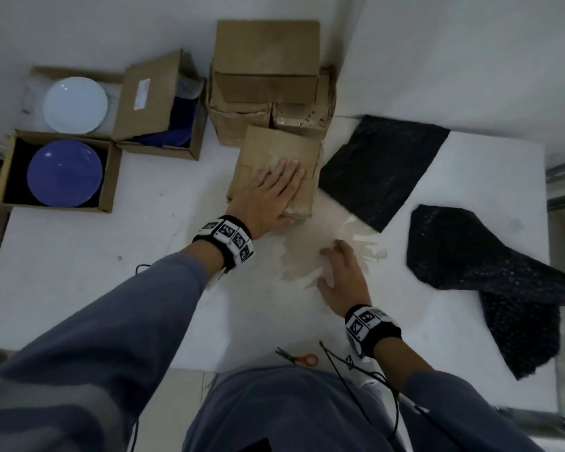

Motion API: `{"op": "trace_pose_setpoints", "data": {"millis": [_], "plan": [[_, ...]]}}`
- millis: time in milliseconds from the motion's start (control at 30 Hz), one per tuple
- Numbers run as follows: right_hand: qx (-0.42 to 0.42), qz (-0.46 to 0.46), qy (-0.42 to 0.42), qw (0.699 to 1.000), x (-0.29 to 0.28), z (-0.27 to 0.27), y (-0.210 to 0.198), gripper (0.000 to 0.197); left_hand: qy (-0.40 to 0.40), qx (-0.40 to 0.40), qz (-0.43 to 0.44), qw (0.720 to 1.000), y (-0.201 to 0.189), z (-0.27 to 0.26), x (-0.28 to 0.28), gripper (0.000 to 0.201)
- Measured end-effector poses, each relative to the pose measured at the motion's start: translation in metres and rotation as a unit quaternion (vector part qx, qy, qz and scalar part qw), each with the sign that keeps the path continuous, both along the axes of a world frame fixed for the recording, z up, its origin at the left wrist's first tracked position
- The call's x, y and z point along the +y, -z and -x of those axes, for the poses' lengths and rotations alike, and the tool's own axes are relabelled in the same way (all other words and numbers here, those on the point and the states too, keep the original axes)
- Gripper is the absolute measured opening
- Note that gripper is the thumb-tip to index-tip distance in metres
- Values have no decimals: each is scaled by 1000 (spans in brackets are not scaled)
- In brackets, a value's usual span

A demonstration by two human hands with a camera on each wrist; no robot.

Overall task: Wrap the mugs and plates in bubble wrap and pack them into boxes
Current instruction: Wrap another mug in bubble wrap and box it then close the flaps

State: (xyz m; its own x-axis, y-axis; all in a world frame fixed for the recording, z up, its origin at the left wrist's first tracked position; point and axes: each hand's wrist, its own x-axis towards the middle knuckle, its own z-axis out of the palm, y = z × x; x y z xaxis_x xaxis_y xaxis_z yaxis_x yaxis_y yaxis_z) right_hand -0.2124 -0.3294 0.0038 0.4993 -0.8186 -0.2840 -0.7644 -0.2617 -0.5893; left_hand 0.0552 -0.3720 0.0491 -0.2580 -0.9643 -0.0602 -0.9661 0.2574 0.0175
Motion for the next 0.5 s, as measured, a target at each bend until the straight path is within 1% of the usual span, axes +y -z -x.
{"op": "trace_pose_setpoints", "data": {"millis": [133,233,300,367,400,433,500], "plan": [[-3,-4,3,1000,-2,0,-1,61,1,-4,5,1000,0,0,-10,99],[2,-10,-7,1000,-2,3,-2,60,-20,3,14,1000,-1,5,-5,100],[4,-15,-14,1000,-2,5,-2,59,-45,26,10,999,-6,10,-3,103],[9,-23,-21,999,-2,8,-2,58,-65,79,5,995,-13,14,-1,102],[8,-25,-26,999,-2,9,-2,57,-70,117,8,991,-14,15,1,97],[6,-26,-27,999,-2,9,-3,56,-71,156,19,985,-16,16,4,89],[9,-34,-27,999,-2,12,-5,53,-77,224,56,970,-19,18,12,66]]}}
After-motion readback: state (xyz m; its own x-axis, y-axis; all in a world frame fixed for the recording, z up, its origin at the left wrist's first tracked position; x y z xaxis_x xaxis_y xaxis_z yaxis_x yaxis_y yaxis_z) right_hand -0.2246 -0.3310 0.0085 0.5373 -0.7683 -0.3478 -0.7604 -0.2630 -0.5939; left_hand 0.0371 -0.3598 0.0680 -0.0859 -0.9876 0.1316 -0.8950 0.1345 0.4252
